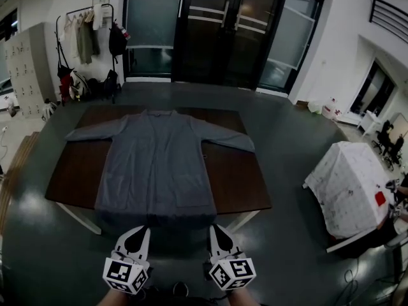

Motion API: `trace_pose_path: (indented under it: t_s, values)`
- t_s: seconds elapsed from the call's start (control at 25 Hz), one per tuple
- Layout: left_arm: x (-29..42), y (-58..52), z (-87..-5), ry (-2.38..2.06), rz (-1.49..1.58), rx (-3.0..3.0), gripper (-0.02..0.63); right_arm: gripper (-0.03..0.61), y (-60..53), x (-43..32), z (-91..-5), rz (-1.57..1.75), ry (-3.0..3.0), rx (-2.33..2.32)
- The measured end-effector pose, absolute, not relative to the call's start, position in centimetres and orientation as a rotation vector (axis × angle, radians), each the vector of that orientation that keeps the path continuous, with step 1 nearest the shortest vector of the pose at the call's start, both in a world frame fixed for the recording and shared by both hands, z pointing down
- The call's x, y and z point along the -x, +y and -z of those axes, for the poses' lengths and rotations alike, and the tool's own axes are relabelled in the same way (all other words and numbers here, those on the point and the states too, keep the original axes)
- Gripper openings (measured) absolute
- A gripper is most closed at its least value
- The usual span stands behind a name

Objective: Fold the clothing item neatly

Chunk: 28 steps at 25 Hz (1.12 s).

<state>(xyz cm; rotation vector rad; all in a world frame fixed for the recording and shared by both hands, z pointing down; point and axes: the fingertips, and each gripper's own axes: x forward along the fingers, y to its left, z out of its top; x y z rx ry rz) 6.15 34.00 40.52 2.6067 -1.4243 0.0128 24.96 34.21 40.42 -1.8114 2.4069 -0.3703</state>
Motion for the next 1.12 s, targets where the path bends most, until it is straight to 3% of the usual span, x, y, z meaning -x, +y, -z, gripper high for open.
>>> trace_pose_path:
  t_s: [0.52, 1.12]
  values:
    - [-11.2, 28.7, -41.9, -1.337, -0.025, -2.613, 0.008, -0.012, 28.4, -32.6, -43.4, 0.601, 2.222, 1.893]
    - [-17.7, 9.8, -41.8, -1.151, 0.028, -2.675, 0.009, -0.012, 12.2, -37.5, -42.4, 0.51, 2.162, 2.105]
